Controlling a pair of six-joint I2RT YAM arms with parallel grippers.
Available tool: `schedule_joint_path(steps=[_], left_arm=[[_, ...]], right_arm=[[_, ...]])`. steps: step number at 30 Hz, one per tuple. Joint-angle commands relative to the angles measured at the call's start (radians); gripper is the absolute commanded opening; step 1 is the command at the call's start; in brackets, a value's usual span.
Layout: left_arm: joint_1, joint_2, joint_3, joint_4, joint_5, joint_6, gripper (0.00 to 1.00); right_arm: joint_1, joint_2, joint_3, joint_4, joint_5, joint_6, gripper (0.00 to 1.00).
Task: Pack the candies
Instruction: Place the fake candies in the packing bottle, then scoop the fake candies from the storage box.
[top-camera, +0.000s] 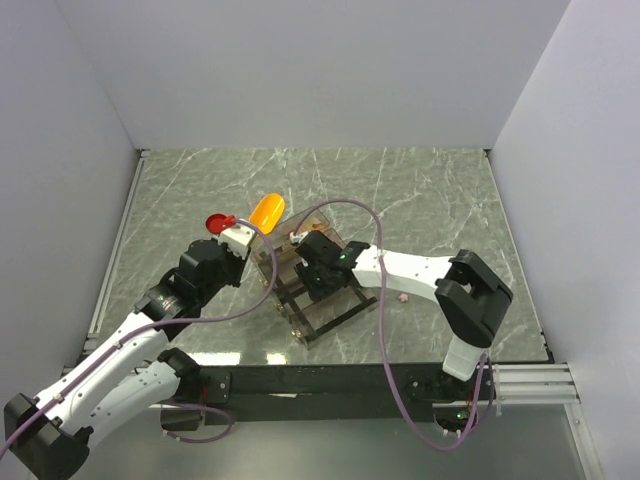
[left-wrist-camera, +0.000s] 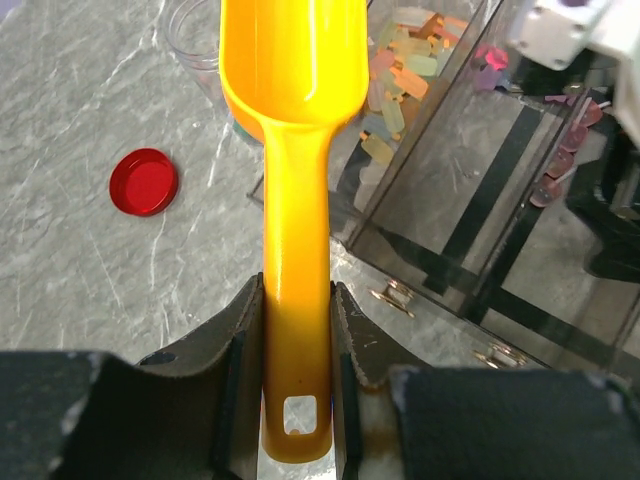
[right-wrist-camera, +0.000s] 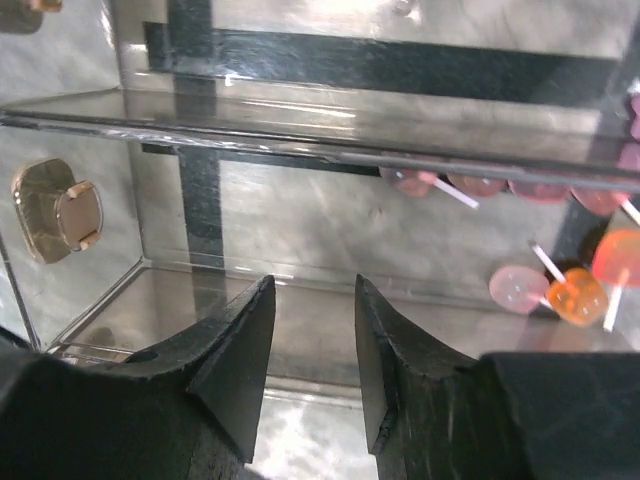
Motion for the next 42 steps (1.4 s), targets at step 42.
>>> schedule_joint_path(steps=[42], left_arm=[[-0.255, 0.516, 0.496, -0.536, 0.265, -0.112, 0.01]], right_arm=[[-0.494, -0.059, 0.008, 0.114, -0.34, -0.233, 0.35]])
